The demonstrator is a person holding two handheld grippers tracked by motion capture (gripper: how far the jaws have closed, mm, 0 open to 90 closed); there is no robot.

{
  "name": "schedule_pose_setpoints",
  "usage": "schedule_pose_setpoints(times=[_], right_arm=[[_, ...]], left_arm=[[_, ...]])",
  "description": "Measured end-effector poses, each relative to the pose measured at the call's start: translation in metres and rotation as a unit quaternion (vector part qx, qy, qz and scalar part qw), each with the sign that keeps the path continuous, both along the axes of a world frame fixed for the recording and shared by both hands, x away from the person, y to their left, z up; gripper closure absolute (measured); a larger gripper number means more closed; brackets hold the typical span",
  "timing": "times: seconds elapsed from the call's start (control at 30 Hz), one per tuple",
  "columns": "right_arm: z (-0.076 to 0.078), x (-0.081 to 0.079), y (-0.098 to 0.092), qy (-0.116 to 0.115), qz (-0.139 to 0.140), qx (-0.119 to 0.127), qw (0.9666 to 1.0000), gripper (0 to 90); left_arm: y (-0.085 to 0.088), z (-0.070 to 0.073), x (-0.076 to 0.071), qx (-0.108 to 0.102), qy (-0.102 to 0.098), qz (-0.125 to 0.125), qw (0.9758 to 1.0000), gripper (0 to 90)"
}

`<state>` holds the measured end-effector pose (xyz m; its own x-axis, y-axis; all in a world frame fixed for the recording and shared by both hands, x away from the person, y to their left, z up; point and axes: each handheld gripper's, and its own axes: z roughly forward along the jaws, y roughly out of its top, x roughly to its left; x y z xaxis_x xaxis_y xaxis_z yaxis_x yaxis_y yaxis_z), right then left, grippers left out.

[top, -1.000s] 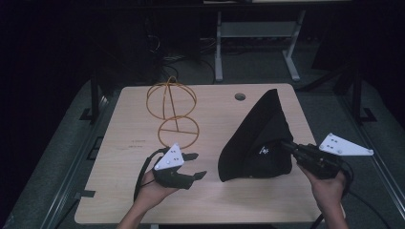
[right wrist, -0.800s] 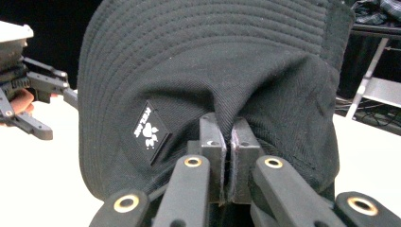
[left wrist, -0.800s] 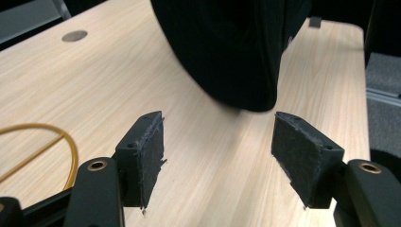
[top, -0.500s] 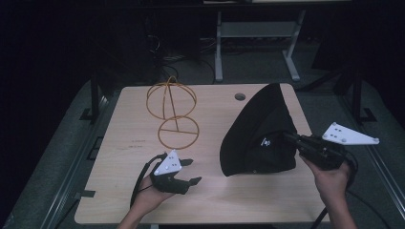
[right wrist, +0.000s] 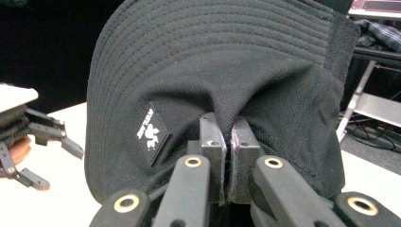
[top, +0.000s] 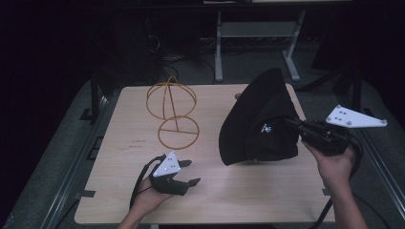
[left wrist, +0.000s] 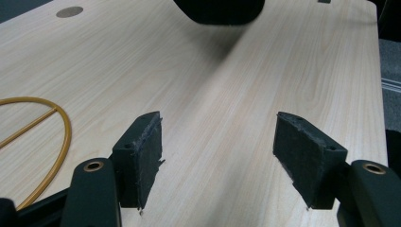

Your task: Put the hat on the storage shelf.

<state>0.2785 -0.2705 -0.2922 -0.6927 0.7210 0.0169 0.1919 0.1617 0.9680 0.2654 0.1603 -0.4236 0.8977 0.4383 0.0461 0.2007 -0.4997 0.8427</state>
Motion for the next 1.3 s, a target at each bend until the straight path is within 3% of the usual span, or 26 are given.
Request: schedule_pose_setpoints(times=[0.23,0.67,0.9,1.3], right_arm=[[0.02,0.011,0.011,-0.008,0.01,-0.001,0.9999,86.4],[0.042,0.028,0.031,-0.013,0.026,0.005,0.9996,86.4],[0.054,0.039,0.045,-0.014,0.036,0.001,0.9993,86.4],[0.07,0.054,0.067,-0.017,0.05,0.0,0.9986,86.4]], left_arm=[[0.001,0.0,0.0,0.0,-0.003,0.001,1.0,30.9],[0.001,-0.002,0.001,-0.006,-0.003,0.003,1.0,29.0],[-0.001,-0.004,0.002,0.003,0.007,0.0,1.0,26.5],[-0.004,-0.008,0.003,0.021,0.007,0.0,0.9997,25.1]])
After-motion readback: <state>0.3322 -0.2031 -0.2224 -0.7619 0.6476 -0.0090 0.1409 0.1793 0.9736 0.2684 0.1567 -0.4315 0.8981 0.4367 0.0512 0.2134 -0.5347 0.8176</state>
